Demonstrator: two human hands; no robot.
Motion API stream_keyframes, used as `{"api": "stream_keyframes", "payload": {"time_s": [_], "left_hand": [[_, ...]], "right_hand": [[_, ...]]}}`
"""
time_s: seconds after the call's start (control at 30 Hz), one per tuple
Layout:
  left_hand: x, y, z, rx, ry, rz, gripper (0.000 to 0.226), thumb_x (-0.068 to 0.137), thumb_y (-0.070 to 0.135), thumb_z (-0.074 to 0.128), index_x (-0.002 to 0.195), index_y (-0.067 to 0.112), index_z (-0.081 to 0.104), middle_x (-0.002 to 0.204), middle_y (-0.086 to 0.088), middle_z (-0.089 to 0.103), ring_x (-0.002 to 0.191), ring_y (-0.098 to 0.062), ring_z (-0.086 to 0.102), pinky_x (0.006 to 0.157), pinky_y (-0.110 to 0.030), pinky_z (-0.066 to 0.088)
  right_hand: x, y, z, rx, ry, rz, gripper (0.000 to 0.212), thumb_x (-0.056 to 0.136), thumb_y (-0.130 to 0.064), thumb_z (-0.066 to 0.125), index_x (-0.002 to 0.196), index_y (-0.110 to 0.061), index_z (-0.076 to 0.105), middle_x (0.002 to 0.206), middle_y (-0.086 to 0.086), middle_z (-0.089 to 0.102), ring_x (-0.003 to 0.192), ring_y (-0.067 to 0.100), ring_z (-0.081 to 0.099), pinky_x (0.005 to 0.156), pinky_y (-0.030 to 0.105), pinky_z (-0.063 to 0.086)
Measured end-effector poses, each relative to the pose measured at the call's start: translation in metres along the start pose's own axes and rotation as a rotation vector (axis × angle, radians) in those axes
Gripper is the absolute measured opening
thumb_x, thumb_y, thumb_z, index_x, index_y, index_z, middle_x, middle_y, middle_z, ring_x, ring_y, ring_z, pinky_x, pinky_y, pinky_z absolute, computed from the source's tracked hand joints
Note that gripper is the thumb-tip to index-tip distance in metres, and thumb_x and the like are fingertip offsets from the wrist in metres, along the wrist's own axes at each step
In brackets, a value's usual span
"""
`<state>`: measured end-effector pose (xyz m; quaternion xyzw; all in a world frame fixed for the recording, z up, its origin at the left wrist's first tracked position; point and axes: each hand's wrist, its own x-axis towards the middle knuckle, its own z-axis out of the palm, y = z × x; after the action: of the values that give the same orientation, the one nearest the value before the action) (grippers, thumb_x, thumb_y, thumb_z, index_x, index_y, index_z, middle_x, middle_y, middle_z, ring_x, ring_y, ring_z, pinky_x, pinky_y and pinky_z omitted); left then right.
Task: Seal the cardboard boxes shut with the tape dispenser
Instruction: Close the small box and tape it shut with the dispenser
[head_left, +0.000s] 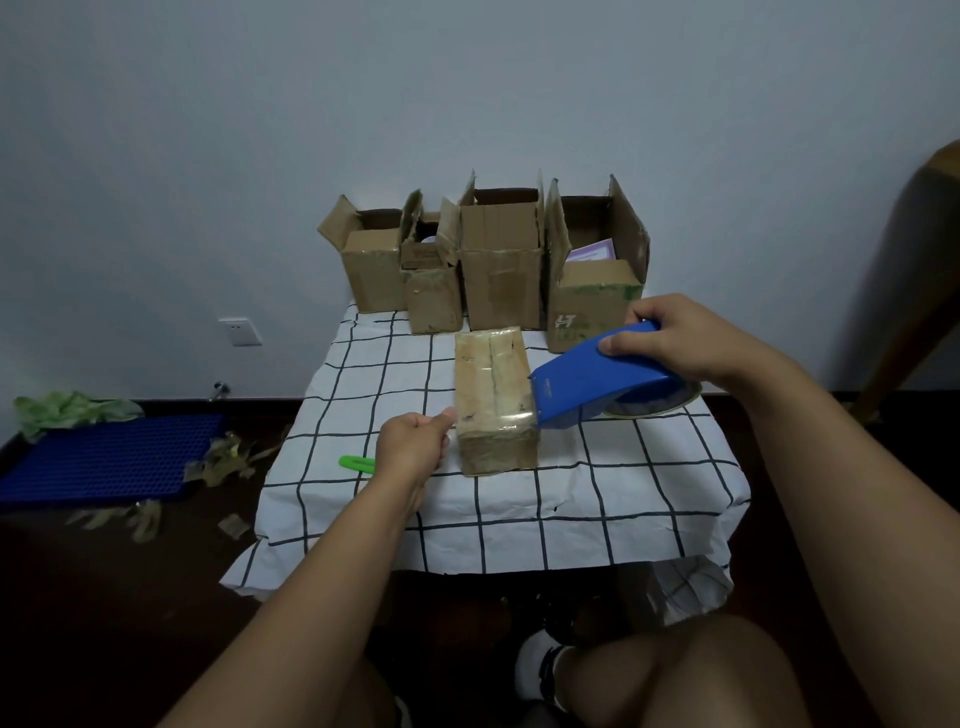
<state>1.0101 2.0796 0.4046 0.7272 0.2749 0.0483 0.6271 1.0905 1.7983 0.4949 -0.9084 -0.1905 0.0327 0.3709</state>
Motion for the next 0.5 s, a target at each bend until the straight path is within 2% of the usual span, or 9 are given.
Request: {"api": "stream_keyframes", "payload": {"time_s": [0.17, 0.33, 0.43, 0.5], "left_hand": [[0.0021, -0.0039, 0.0034, 0.059, 0.003, 0.026, 0.035, 0.090, 0.030, 0.068, 0.066, 0.012, 0.049, 0.062, -0.004, 0.051, 0.059, -0.018, 0.044, 0.064, -0.029, 0.042], [0.0033, -0.0025, 0.0060, 0.075, -0.022, 0.026, 0.032, 0.088, 0.033, 0.070, 0.074, 0.011, 0.051, 0.064, -0.006, 0.042, 0.060, -0.020, 0.039, 0.063, -0.030, 0.037], [0.0046, -0.0053, 0.0076, 0.073, -0.027, 0.017, 0.036, 0.089, 0.031, 0.069, 0.066, 0.014, 0.047, 0.059, -0.003, 0.041, 0.057, -0.019, 0.038, 0.060, -0.030, 0.034], [0.0055, -0.0074, 0.0086, 0.079, -0.020, 0.018, 0.042, 0.089, 0.030, 0.069, 0.060, 0.016, 0.042, 0.059, -0.003, 0.039, 0.055, -0.018, 0.037, 0.059, -0.030, 0.032]], "right_hand": [[0.0037, 0.0027, -0.0020, -0.016, -0.016, 0.018, 0.035, 0.087, -0.045, 0.072, 0.072, -0.017, 0.057, 0.070, -0.001, 0.060, 0.062, 0.011, 0.058, 0.062, 0.025, 0.042], [0.0051, 0.0047, -0.0019, -0.028, -0.044, 0.044, 0.035, 0.088, -0.046, 0.070, 0.077, -0.015, 0.059, 0.079, 0.005, 0.065, 0.071, 0.018, 0.063, 0.064, 0.026, 0.045], [0.0057, 0.0059, -0.0007, -0.029, -0.050, 0.055, 0.041, 0.088, -0.045, 0.070, 0.083, -0.006, 0.061, 0.084, 0.012, 0.066, 0.076, 0.025, 0.064, 0.068, 0.031, 0.048], [0.0057, 0.0061, 0.0006, -0.032, -0.056, 0.059, 0.040, 0.088, -0.045, 0.069, 0.084, -0.006, 0.062, 0.085, 0.012, 0.066, 0.077, 0.026, 0.065, 0.069, 0.031, 0.048]]}}
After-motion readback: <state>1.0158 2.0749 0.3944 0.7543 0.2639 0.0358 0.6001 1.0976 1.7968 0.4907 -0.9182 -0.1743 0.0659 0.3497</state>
